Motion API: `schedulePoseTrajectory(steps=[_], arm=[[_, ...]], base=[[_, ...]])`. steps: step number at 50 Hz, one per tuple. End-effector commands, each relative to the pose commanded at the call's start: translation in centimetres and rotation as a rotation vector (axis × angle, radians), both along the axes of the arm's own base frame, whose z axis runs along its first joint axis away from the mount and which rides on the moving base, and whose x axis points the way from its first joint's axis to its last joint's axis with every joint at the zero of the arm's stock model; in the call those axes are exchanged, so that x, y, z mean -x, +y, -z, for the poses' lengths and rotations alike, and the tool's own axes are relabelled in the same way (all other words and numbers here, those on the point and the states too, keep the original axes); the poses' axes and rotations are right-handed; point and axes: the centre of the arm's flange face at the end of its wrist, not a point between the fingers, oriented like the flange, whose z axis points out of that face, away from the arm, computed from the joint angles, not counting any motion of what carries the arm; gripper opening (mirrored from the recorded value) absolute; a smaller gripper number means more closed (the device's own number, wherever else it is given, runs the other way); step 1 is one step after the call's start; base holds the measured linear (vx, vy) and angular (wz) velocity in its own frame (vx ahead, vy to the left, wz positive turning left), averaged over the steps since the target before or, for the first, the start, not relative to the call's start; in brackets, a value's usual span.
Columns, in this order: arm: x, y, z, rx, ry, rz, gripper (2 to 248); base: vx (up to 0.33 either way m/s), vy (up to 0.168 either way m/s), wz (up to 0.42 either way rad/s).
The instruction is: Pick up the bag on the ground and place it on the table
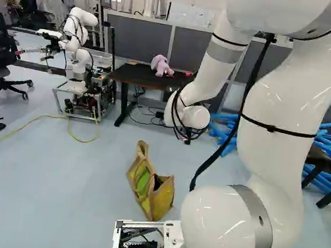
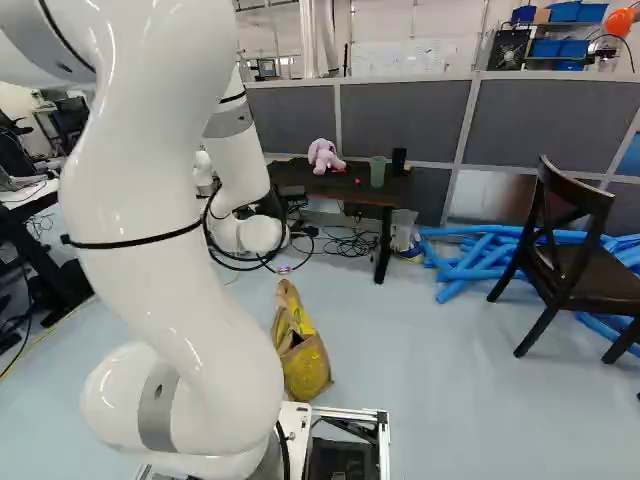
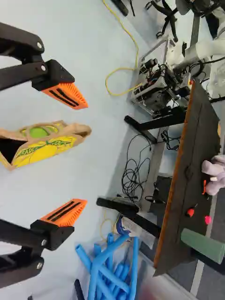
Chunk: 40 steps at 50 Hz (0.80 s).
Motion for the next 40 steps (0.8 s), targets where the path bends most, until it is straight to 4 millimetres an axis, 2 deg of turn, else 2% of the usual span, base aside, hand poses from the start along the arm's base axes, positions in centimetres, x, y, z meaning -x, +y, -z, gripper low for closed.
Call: schedulePoseTrajectory(steps=[40], arm=[[-7.4, 3.6, 6.4, 0.026, 0.158, -0.059, 247]], base=[[0.0, 0.0, 0.0]])
